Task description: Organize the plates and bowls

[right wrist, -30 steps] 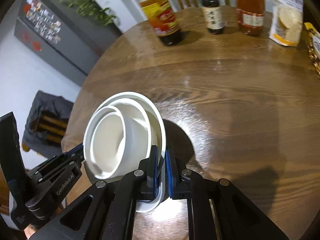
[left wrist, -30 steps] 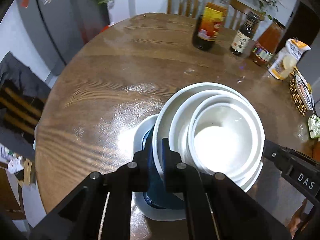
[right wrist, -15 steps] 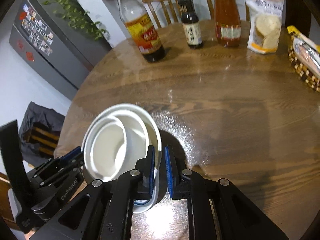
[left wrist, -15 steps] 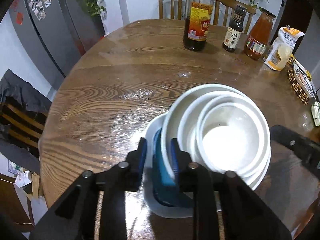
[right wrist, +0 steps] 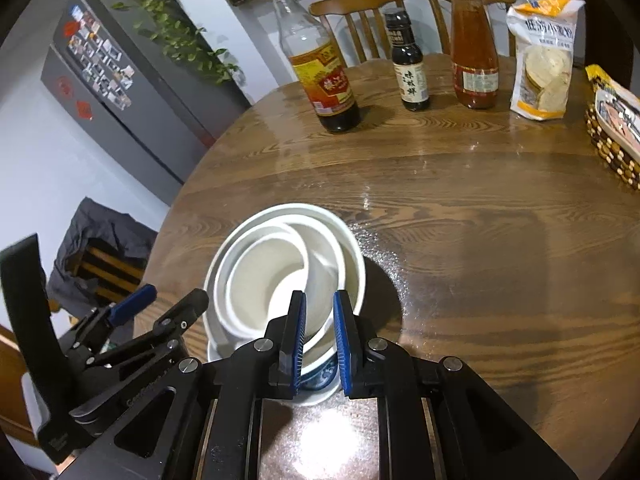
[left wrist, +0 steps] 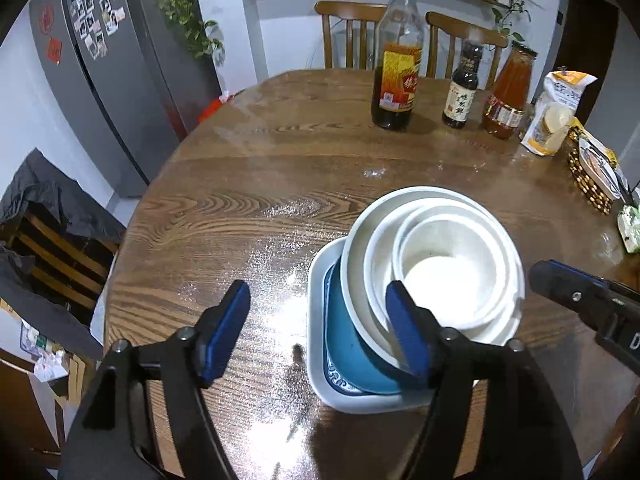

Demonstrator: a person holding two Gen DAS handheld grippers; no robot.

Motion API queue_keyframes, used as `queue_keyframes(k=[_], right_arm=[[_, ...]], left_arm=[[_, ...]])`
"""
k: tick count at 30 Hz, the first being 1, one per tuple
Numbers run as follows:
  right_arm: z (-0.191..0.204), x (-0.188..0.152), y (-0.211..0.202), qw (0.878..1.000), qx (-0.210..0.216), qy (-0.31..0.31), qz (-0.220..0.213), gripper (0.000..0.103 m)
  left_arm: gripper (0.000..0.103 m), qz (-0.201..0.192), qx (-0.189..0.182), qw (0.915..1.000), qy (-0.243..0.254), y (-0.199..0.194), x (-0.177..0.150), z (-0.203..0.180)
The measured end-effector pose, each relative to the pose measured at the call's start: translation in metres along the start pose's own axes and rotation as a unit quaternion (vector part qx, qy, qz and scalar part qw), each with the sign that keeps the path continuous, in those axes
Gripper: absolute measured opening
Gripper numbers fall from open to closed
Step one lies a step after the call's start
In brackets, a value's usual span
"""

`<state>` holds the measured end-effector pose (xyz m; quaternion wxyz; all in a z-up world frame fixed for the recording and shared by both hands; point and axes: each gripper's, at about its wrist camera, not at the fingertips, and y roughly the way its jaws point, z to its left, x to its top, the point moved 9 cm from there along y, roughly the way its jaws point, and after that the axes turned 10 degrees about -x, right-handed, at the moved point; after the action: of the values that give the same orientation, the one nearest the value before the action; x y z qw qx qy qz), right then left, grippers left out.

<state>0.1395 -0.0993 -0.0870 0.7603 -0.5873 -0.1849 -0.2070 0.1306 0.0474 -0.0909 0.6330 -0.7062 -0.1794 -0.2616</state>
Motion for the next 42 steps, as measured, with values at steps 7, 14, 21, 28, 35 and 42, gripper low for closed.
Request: queue_keyframes(k=[7, 14, 21, 28, 35, 42], right_arm=[[0.009, -0.005, -0.022, 0.999, -0.013, -0.034, -0.037, 0.052], [0.006, -0.008, -0.033, 0.997, -0.018, -0.045, -0.054, 0.067], [-0.007, -0.017, -0.033, 0.997, -0.032, -0.048, -0.049, 0.069], [-0.010, -0.034, -0.029, 0.997, -0.031, -0.064, -0.030, 0.085], [-0.003, -0.053, -0.018, 0.995, -0.038, -0.093, -0.011, 0.093], [0.007, -0.063, -0.017, 0.993, -0.037, -0.110, -0.011, 0.093]], left_arm=[[0.079, -0.024, 0.011, 0.9993, 0.026, -0.017, 0.000, -0.006], [0.089, -0.049, 0.018, 0.9981, 0.034, -0.034, 0.000, -0.009], [0.096, -0.056, 0.021, 0.9977, 0.031, -0.043, -0.004, -0.008], [0.102, -0.057, 0.015, 0.9981, 0.016, -0.050, -0.010, -0.003], [0.102, -0.040, -0.010, 0.9991, -0.003, -0.048, -0.023, -0.002], [0.102, -0.017, -0.018, 0.9992, -0.030, -0.042, -0.037, 0.004]])
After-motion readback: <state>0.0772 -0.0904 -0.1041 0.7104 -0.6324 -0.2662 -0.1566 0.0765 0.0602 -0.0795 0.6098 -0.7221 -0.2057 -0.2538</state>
